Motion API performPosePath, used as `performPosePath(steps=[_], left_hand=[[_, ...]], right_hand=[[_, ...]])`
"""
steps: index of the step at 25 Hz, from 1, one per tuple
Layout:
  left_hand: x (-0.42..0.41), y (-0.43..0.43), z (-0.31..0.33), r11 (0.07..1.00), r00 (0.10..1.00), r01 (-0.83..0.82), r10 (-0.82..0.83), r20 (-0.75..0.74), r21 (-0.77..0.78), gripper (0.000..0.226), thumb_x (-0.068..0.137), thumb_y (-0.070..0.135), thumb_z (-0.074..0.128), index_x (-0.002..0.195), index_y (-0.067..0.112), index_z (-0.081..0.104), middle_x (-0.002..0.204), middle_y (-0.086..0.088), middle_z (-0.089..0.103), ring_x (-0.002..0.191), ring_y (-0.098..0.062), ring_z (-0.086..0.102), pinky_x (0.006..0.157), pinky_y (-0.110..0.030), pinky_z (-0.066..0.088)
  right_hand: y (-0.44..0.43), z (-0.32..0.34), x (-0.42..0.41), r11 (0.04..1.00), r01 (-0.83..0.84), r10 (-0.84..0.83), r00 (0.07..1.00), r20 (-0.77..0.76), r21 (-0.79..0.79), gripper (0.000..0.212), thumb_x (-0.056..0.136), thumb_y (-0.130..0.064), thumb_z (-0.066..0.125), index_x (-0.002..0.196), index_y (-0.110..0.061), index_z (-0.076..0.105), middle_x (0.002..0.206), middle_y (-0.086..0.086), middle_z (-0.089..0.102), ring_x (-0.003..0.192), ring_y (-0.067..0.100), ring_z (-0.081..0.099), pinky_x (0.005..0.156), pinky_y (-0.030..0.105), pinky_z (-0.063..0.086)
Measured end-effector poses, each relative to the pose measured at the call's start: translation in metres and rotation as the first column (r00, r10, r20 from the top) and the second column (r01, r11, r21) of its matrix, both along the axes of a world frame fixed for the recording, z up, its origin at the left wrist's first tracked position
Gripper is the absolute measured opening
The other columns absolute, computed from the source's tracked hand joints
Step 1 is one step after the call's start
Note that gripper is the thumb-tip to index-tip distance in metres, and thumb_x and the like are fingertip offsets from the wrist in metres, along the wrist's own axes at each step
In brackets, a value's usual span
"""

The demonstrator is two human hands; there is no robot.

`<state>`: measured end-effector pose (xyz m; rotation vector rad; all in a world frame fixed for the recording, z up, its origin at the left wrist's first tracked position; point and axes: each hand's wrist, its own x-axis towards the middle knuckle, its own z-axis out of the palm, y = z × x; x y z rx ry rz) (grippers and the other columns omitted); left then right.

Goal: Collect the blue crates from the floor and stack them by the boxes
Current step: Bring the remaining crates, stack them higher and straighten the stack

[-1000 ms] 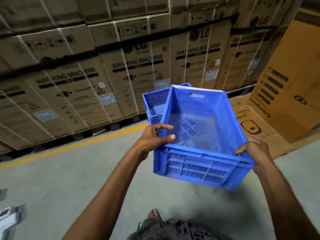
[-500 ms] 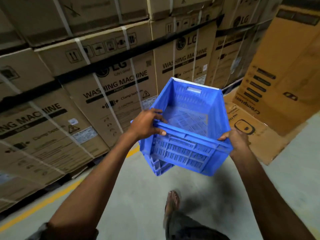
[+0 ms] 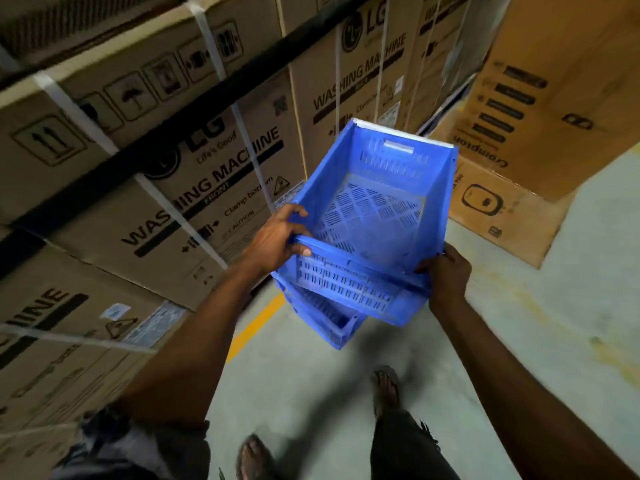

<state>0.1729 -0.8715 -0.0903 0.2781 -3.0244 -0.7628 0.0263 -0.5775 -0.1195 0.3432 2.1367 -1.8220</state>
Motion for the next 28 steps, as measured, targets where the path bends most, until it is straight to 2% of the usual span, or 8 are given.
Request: performPosePath(steps=[3,6,8,10,14,17,20,28], left_hand=[[0.009,-0.049,-0.037,0.996,0.995,0.091,-0.091,-0.035,0.013,0.023,0.078,0.025,0.084,0.093,0.009,0.078,0.137,-0.017,0.043,0.128,-0.029,0.049,0.095,-0.030,0.045],[0.023,-0.080,-0.074,0.992,0.992,0.123,-0.123,-0.032,0.028,0.015,0.083,0.019,0.080,0.096,0.012,0.074,0.142,-0.014,0.042,0.126,-0.028,0.051,0.100,-0.042,0.049],[0.033,-0.104,-0.101,0.994,0.994,0.109,-0.109,0.011,0.027,0.016,0.084,0.023,0.077,0.098,0.016,0.072,0.144,-0.012,0.042,0.127,-0.027,0.051,0.102,-0.046,0.048],[0.039,-0.119,-0.119,0.986,0.986,0.164,-0.163,-0.018,0.015,0.015,0.085,0.023,0.076,0.098,0.015,0.072,0.143,-0.014,0.044,0.127,-0.029,0.050,0.104,-0.044,0.046],[0.027,-0.137,-0.131,0.953,0.954,0.298,-0.300,-0.018,-0.055,0.034,0.086,0.037,0.069,0.106,0.010,0.074,0.140,-0.016,0.049,0.129,-0.036,0.048,0.104,-0.035,0.039],[0.031,-0.145,-0.138,0.941,0.945,0.328,-0.328,0.019,-0.076,0.042,0.088,0.047,0.056,0.112,0.014,0.067,0.122,-0.012,0.062,0.115,-0.036,0.059,0.096,-0.046,0.047],[0.045,-0.145,-0.146,0.963,0.967,0.248,-0.253,-0.034,-0.108,0.038,0.093,0.043,0.054,0.117,0.014,0.062,0.120,-0.013,0.060,0.111,-0.033,0.058,0.090,-0.043,0.046],[0.062,-0.141,-0.158,0.973,0.963,0.215,-0.226,-0.147,-0.085,0.027,0.095,0.021,0.047,0.118,0.008,0.054,0.122,-0.018,0.053,0.106,-0.032,0.054,0.085,-0.039,0.041]], right_hand=[[-0.037,-0.050,0.031,0.997,0.083,-0.083,0.994,-0.068,-0.003,0.030,0.048,0.003,0.049,0.060,-0.018,0.067,0.063,0.010,0.058,0.061,0.024,0.050,0.056,0.036,0.044],[-0.065,-0.078,0.063,0.987,0.160,-0.159,0.985,-0.073,0.006,0.035,0.047,0.002,0.048,0.067,-0.019,0.068,0.069,0.015,0.057,0.064,0.029,0.050,0.057,0.040,0.046],[-0.081,-0.093,0.082,0.984,0.170,-0.167,0.984,-0.057,0.052,0.048,0.049,0.002,0.052,0.090,-0.015,0.070,0.082,0.009,0.064,0.074,0.031,0.058,0.061,0.041,0.050],[-0.090,-0.103,0.099,0.958,0.130,-0.109,0.990,-0.092,0.257,0.061,0.060,-0.004,0.060,0.120,-0.015,0.062,0.104,0.002,0.066,0.094,0.031,0.062,0.074,0.041,0.055],[-0.108,-0.111,0.138,0.577,0.091,0.313,0.893,-0.324,0.811,0.070,0.082,-0.041,0.065,0.146,-0.024,0.043,0.152,0.006,0.041,0.130,0.036,0.041,0.106,0.047,0.037],[-0.123,-0.110,0.168,0.402,0.008,0.582,0.770,-0.262,0.916,0.053,0.094,-0.070,0.040,0.107,-0.026,0.066,0.117,0.000,0.066,0.118,0.029,0.053,0.113,0.052,0.019],[-0.124,-0.117,0.192,0.285,0.023,0.650,0.730,-0.211,0.958,0.041,0.096,-0.062,0.041,0.085,-0.023,0.049,0.077,-0.001,0.055,0.096,0.035,0.061,0.117,0.060,0.015],[-0.125,-0.115,0.193,0.255,0.026,0.656,0.730,-0.193,0.967,0.034,0.103,-0.049,0.041,0.086,-0.021,0.047,0.073,0.008,0.050,0.092,0.041,0.063,0.119,0.060,0.012]])
